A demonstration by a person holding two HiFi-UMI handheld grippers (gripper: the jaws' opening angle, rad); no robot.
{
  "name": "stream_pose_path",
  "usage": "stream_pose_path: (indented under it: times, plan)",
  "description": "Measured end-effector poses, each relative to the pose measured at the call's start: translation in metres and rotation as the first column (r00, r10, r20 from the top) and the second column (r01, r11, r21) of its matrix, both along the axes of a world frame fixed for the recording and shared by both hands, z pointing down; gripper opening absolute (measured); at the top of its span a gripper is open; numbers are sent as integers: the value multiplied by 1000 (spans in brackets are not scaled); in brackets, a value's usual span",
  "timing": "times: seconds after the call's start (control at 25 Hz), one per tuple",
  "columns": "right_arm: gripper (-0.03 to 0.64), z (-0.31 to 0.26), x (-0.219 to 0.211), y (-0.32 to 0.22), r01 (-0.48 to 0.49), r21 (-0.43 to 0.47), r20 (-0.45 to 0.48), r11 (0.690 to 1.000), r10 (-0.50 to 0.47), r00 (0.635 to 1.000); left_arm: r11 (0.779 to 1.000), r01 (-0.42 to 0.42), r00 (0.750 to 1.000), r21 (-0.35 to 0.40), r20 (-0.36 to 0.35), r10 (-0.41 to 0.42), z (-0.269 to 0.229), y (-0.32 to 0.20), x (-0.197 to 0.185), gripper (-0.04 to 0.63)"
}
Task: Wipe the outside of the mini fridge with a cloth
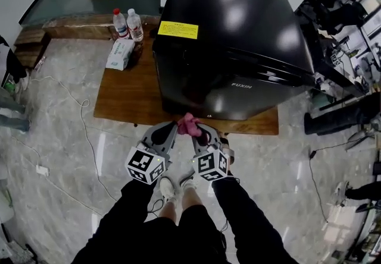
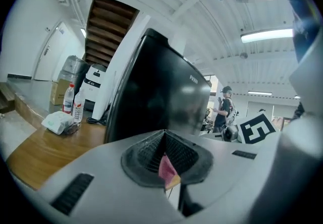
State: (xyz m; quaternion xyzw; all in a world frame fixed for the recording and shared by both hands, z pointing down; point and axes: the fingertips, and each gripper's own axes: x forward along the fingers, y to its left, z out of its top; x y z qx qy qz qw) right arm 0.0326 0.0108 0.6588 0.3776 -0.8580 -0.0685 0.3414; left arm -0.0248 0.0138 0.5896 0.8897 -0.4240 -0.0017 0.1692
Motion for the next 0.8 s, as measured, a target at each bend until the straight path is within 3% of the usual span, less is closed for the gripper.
stream_pose_path:
  times: [0.16, 0.44, 0.68, 0.8]
  plan:
    - [51, -83, 38, 20, -118, 88, 58, 989, 113, 992, 996, -81, 996, 38, -30, 82, -69, 19, 34, 5]
    - [51, -207, 97, 37, -283, 282, 125, 917, 257, 958, 963, -208, 978, 169, 35, 205, -166, 43, 94, 5]
    - [51, -263, 151, 27, -366, 368, 124, 855, 345, 930, 941, -254, 967, 224, 84, 241, -199, 37, 133, 6]
    - [51, -274, 170, 18, -362, 388, 95, 848, 354, 930, 934, -271, 962, 235, 83, 259, -206, 33, 151, 5]
